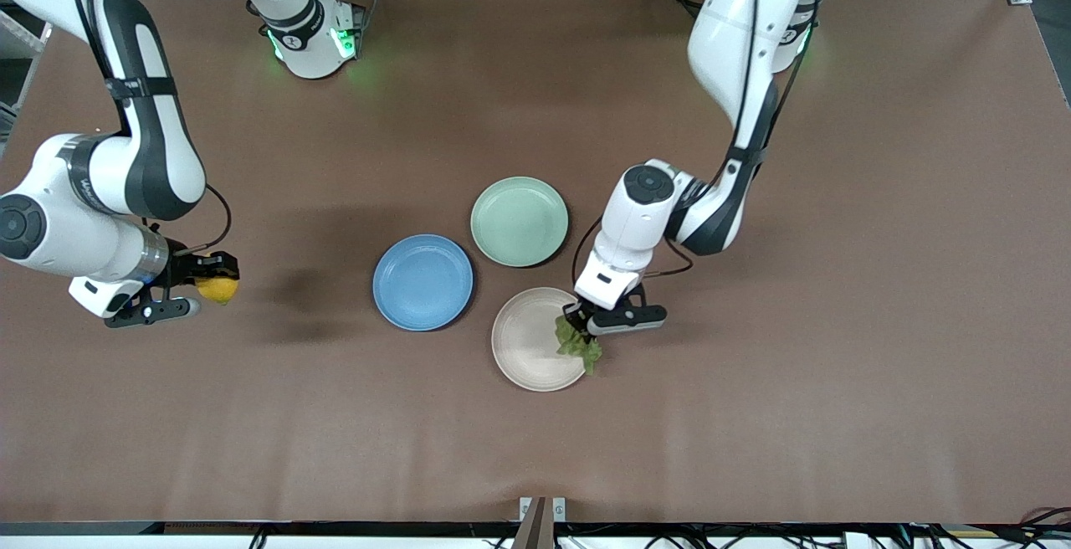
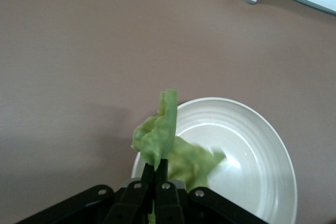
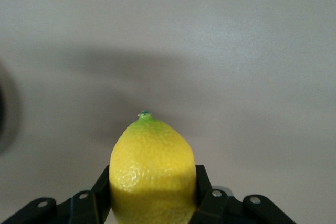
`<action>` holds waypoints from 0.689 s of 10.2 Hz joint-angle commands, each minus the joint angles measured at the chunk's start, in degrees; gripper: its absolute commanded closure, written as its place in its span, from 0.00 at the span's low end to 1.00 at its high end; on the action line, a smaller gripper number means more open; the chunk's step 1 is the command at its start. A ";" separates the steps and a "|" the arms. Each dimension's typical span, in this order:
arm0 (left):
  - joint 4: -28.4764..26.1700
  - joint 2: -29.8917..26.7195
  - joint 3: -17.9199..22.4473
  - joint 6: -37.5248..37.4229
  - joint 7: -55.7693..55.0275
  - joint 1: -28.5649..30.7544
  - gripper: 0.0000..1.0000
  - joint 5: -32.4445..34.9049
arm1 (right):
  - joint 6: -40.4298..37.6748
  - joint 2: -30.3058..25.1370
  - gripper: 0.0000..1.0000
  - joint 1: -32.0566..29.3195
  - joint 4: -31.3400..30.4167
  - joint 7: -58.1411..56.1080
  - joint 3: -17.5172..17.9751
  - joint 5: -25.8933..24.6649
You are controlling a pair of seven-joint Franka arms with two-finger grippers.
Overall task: Pick lemon and lettuce from blue and beige plates
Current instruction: 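Carry the lemon away with the right gripper while the left gripper lifts lettuce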
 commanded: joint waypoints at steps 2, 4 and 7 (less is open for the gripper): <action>-4.36 -13.43 -0.10 -15.32 2.16 1.95 1.00 0.72 | 9.97 0.90 0.83 -0.22 -7.82 -0.92 0.49 -0.46; -3.74 -16.78 -0.27 -22.35 7.07 5.72 1.00 0.45 | 12.16 3.53 0.82 -0.22 -7.83 -0.83 0.49 -0.37; -1.81 -17.49 -0.27 -30.36 14.90 11.09 1.00 0.01 | 14.28 6.53 0.78 -0.13 -7.74 -0.30 0.49 0.42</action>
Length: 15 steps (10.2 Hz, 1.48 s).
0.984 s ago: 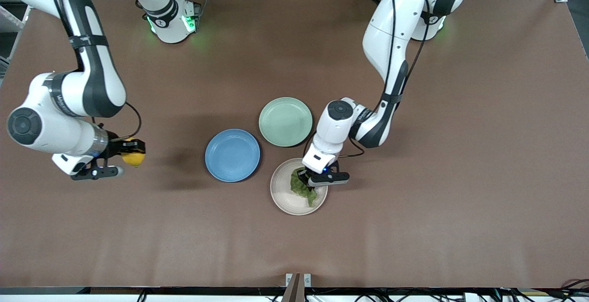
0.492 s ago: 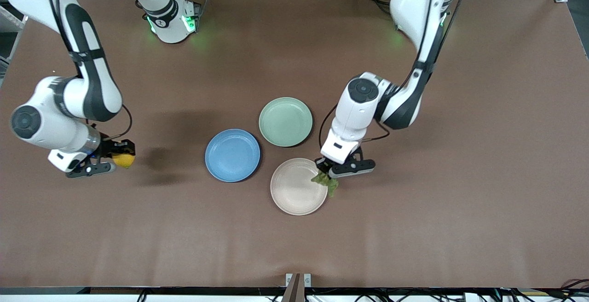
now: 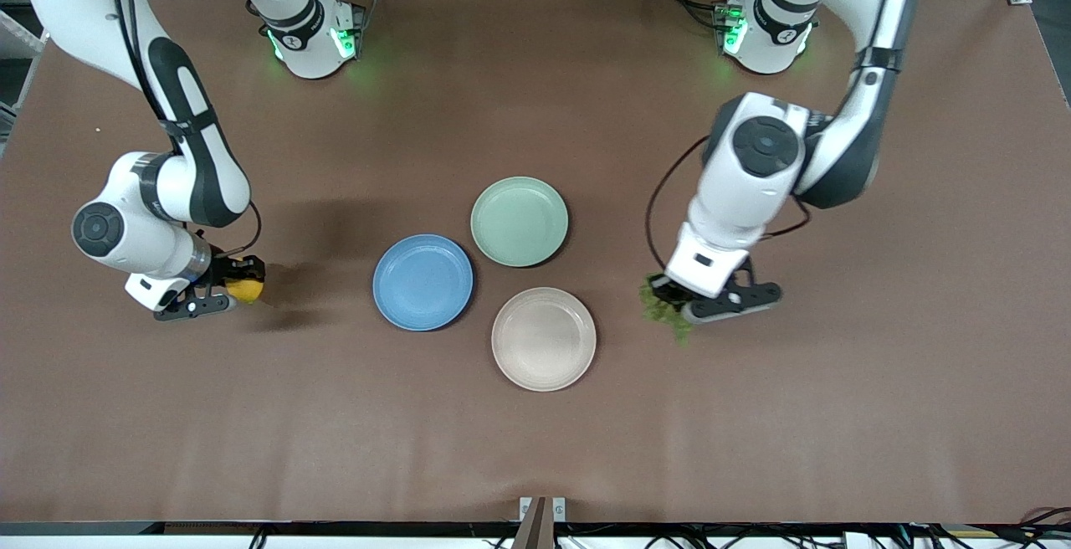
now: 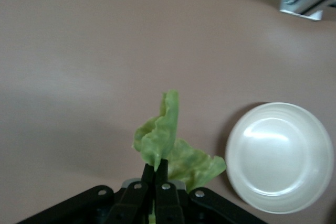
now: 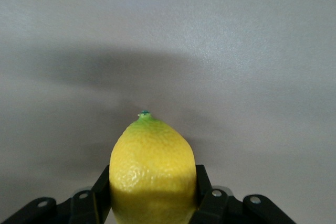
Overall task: Pick lemon and lettuce from blue and beige plates
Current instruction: 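Set the lemon on the table while the left gripper releases the lettuce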
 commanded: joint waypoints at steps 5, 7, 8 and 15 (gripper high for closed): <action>-0.22 0.32 -0.68 -3.87 14.36 9.68 1.00 -0.10 | 2.41 2.62 0.00 0.22 0.25 0.15 0.03 2.61; -0.13 1.29 -0.68 -3.79 17.08 11.79 1.00 -0.27 | 1.45 0.88 0.00 0.31 1.30 -0.11 -0.50 2.79; -0.13 1.38 -0.60 -3.79 17.18 11.79 0.91 -0.62 | -0.65 -0.35 0.00 0.31 2.09 -0.02 -0.50 2.79; -0.92 0.33 -0.77 -7.11 18.42 14.25 0.00 -0.63 | -19.82 -8.09 0.00 0.31 10.62 10.42 -0.42 3.76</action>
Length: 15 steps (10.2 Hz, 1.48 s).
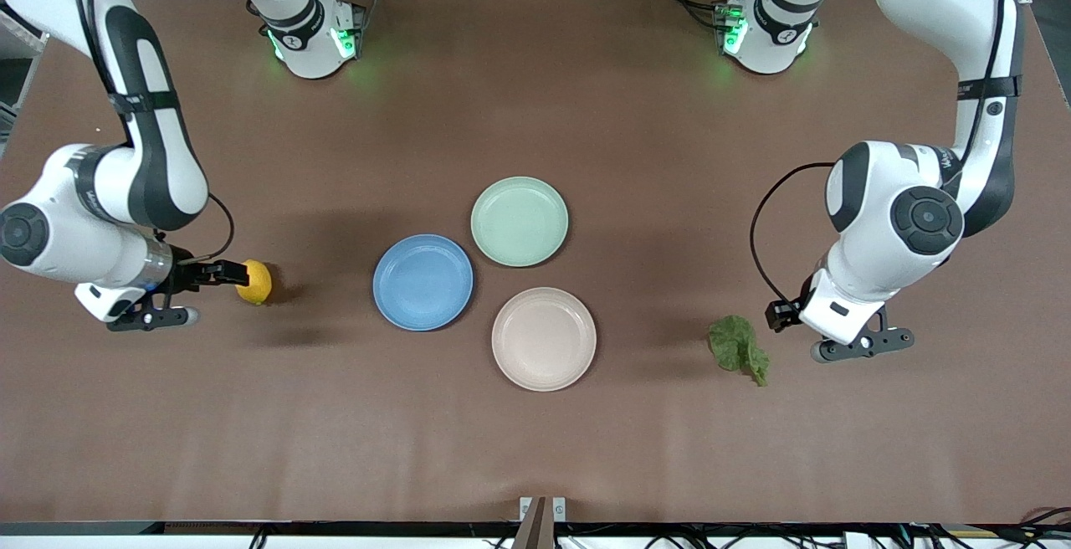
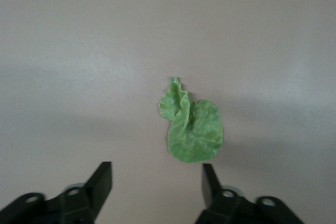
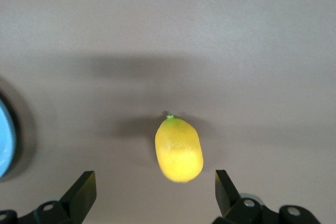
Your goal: Pick lemon and lettuce from blue and beige plates
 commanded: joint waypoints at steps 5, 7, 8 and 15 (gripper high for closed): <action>-0.72 -8.22 -0.39 -19.35 0.50 0.47 0.00 -0.53 | -13.10 -12.93 0.00 -0.41 -0.69 8.53 0.54 -1.82; -5.70 -13.64 -0.57 -21.50 0.50 0.64 0.00 -0.54 | -15.66 -16.71 0.00 -2.68 -0.69 8.71 2.11 -2.10; -8.34 -16.29 -1.35 -21.50 0.50 1.08 0.00 -0.53 | -17.24 -18.38 0.00 -4.27 -0.43 8.71 3.87 -2.27; -10.85 -25.02 -12.52 -21.59 0.59 13.56 0.00 -0.53 | -30.51 -18.75 0.00 -4.28 14.40 9.77 4.15 -5.96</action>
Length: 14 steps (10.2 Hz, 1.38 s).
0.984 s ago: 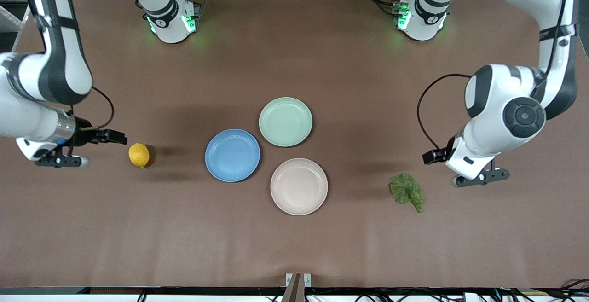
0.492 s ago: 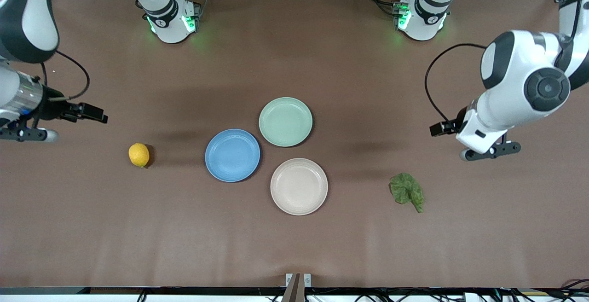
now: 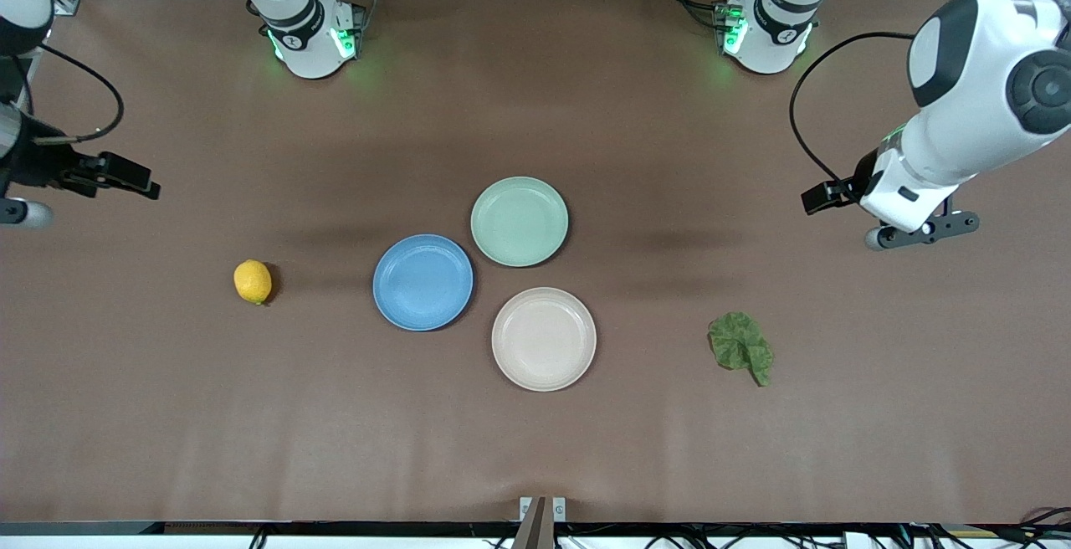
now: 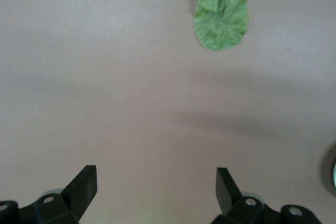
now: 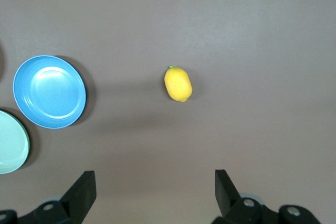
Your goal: Pick lemon and lettuce from blue and beige plates
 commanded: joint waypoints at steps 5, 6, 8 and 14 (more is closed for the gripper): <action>9.73 -3.74 -0.89 -3.42 5.50 1.88 0.00 0.19 | -8.64 0.64 0.00 -1.29 10.36 1.05 1.63 -1.39; 12.10 -3.74 -0.89 -6.75 6.55 1.97 0.00 0.36 | -9.96 0.64 0.00 -1.29 11.51 1.05 1.98 -1.39; 16.33 -3.92 -0.89 -13.00 11.29 1.97 0.00 0.45 | -11.90 0.73 0.00 -1.46 12.83 1.05 1.98 -1.39; 19.42 -4.10 -1.16 -17.95 12.36 1.79 0.00 2.38 | -14.01 0.29 0.00 -2.43 13.62 1.40 2.95 -1.30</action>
